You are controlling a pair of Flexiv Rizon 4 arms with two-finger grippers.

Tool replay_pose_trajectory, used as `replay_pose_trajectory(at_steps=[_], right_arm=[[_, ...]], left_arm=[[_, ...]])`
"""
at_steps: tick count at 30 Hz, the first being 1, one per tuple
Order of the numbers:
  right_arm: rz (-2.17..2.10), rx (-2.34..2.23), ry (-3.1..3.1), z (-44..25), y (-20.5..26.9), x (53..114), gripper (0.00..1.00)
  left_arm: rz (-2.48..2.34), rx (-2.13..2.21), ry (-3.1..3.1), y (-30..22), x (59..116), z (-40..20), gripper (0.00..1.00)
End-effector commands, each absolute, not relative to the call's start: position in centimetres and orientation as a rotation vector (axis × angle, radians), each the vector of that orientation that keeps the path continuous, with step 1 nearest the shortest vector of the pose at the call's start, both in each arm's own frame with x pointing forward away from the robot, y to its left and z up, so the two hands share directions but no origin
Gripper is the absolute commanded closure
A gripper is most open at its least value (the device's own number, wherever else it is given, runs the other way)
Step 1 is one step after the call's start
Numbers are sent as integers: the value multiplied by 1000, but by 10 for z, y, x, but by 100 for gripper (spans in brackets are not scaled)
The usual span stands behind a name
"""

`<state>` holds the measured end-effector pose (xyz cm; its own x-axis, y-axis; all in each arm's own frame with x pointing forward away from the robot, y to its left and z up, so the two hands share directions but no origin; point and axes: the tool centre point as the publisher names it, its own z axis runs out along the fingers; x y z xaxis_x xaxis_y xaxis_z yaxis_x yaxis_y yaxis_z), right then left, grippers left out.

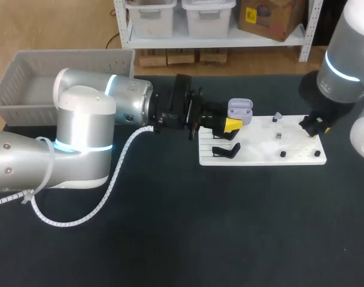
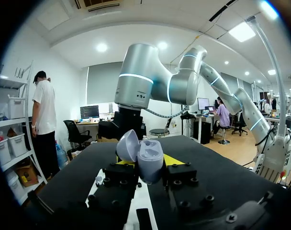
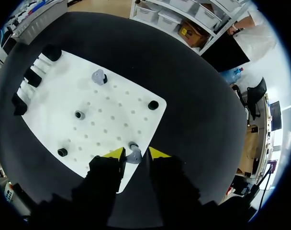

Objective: Pick up each earbud case from the left stands, insert the matching earbuds, close the lid, and place the case in the box.

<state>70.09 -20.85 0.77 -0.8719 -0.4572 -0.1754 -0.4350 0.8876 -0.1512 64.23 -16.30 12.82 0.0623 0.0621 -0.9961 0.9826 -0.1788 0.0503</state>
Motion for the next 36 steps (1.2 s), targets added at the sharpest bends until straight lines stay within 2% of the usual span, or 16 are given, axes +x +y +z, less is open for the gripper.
replay_pose_trajectory(at_steps=[1,2,3,19,36], right_arm=[[-168,-678,2848,7,-208,701,77],[-171,-676,2848,6,-208,701,83],[-172,-676,2848,6,-207,700,100],[-232,-606,2827,48,-201,672,100],[-259,-235,3014,109,-172,644,100]], left_arm=[[-1259,1413,1127,-163,641,128,100],[-1259,1413,1127,-163,641,128,100],[-1259,1413,1127,-163,641,128,100],[-1259,1413,1127,-163,641,128,100],[-1259,1413,1127,-163,641,128,100]])
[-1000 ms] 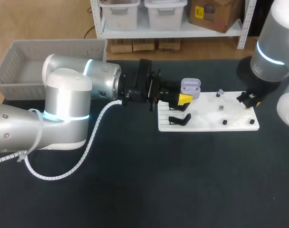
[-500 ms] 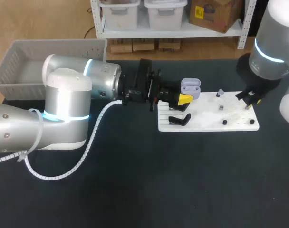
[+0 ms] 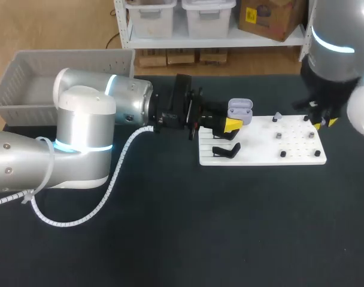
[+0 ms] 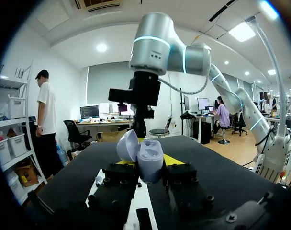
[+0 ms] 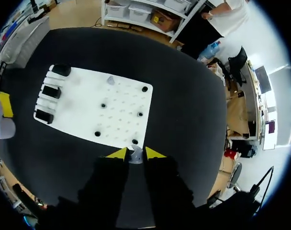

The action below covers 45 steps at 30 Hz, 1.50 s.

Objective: Pick up each earbud case from the left stands, insert the matching earbuds, close the lid, and place the case in the box.

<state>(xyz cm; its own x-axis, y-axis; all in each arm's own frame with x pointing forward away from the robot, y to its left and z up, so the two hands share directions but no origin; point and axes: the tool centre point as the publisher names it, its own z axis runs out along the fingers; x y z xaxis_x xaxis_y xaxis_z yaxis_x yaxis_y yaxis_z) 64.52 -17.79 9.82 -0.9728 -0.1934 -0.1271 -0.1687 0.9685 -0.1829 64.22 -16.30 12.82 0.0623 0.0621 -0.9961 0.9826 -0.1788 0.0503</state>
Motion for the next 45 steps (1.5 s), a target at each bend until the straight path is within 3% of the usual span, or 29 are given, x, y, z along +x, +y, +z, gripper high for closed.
replay_pose_trajectory(at_steps=[1,26,34,45], right_arm=[[-241,-229,3027,109,-171,641,100],[-216,-226,3046,109,-168,637,100],[-307,-68,2980,157,-129,617,100],[-327,126,3055,175,-106,603,100]], left_arm=[[-1259,1413,1127,-163,641,128,100],[-1259,1413,1127,-163,641,128,100],[-1259,1413,1127,-163,641,128,100],[-1302,1477,1081,-188,621,110,100]])
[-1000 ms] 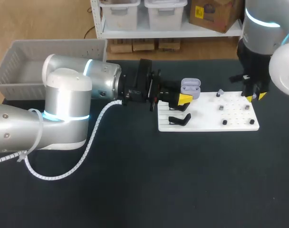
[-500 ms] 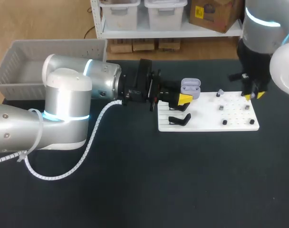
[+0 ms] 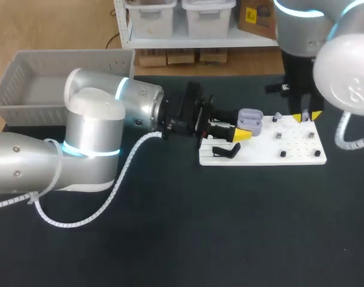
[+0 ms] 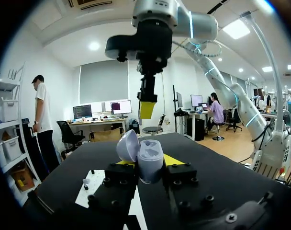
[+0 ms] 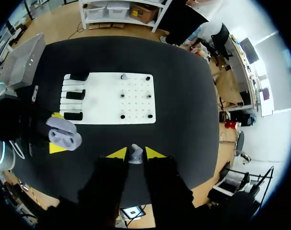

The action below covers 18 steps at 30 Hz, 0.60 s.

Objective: Pick up each earbud case from the left stands, insert the matching earbuds, close the lid, and place the case in the box.

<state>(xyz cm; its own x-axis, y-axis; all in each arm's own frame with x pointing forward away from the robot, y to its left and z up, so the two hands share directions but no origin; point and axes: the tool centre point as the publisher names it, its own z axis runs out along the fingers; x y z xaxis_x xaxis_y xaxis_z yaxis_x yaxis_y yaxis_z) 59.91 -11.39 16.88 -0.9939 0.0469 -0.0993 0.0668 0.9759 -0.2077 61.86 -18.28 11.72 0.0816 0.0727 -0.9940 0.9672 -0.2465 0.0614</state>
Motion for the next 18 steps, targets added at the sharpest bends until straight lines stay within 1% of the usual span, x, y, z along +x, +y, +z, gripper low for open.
replay_pose_trajectory(at_steps=[1,10,18], right_arm=[[-312,149,3053,176,-103,601,100],[-159,210,3095,182,-80,593,100],[-124,229,3100,181,-74,594,100]], left_arm=[[-1304,1464,1085,-189,620,109,100],[-1268,1424,1087,-186,624,107,100],[-1246,1412,1083,-181,631,108,100]])
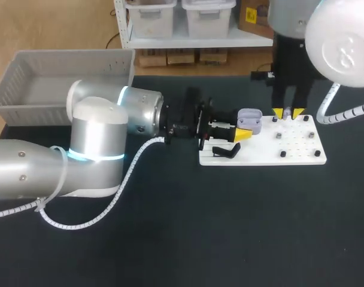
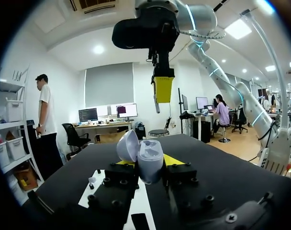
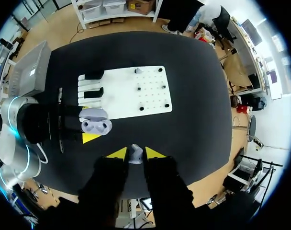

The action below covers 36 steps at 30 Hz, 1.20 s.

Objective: Pick up each earbud case from the left stands, insert the matching earbuds, close the lid, and place the case in the box.

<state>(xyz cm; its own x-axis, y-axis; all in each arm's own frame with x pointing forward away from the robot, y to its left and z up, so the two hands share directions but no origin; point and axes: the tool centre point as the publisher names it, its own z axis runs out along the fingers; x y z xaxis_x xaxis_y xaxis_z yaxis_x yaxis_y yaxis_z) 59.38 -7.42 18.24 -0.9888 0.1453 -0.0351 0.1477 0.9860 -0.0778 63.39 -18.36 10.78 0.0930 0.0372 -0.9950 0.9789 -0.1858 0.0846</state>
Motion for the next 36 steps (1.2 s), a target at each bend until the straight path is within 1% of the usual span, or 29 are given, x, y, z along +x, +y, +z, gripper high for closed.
replay_pose_trajectory(at_steps=[1,18,21,23,30,36], right_arm=[[-124,229,3100,181,-74,594,100],[-124,229,3100,181,-74,594,100],[-157,290,3079,180,-60,595,100],[-262,332,3046,179,-53,595,100],[-196,557,3019,185,-44,598,100],[-187,662,3007,182,-37,598,100]], left_arm=[[-1246,1412,1083,-181,631,108,100],[-1246,1412,1083,-181,631,108,100],[-1246,1412,1083,-181,631,108,100],[-1246,1412,1083,-181,631,108,100],[-1246,1412,1083,-181,631,108,100],[-1246,1412,1083,-181,631,108,100]])
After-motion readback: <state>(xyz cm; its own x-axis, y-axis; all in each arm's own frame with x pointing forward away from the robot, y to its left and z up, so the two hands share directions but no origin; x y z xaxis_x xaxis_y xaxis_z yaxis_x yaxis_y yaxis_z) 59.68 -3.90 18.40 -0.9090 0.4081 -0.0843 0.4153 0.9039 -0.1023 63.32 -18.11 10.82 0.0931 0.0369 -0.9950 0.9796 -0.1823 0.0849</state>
